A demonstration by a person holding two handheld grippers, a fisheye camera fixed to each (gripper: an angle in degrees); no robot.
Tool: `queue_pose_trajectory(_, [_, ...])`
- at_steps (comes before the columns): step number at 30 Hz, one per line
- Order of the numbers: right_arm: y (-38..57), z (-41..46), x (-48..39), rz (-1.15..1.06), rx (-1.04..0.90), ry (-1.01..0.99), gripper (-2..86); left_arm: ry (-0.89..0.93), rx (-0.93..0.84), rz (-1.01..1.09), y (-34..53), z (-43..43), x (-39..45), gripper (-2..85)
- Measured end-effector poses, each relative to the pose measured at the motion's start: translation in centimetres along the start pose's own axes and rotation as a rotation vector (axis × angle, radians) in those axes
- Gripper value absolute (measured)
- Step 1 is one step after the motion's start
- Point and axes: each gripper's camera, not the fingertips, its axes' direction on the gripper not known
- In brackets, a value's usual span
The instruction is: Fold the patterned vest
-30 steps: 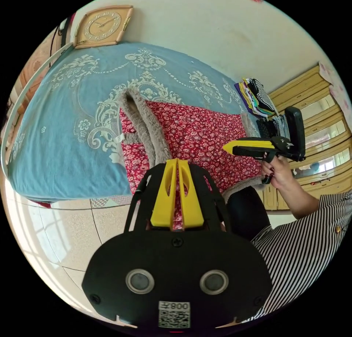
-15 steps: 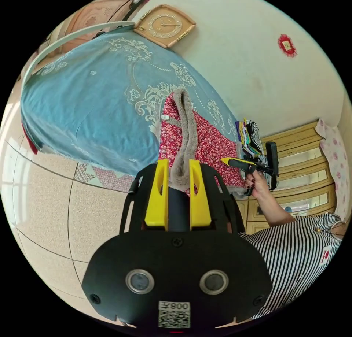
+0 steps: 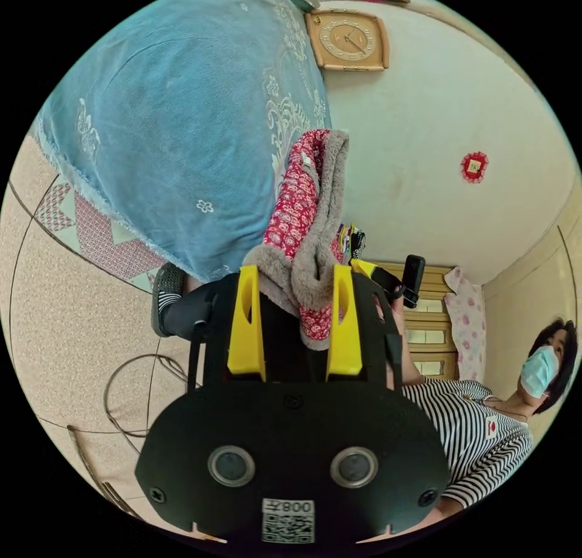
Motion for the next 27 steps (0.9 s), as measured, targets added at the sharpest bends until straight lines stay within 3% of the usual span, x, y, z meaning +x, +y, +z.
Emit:
queue_pose_trajectory(5, [-1.7, 0.4, -0.8, -0.009, -0.008, -0.008, 7.0, 0.063, 0.028, -0.007, -0.1, -1.2, -1.7, 15.8])
queue_pose_trajectory(12, [-3.8, 1.2, -1.7, -0.008, -0.016, -0.034, 7.6, -0.002, 0.066, 0.003, 0.7, -3.2, -2.5, 17.2])
queue_pose_trajectory(27, [-8.7, 2.6, -4.2, 0.013, -0.068, -0.012, 10.8, 0.077, -0.113, 0.091, -0.3, 4.1, -1.3, 22.2])
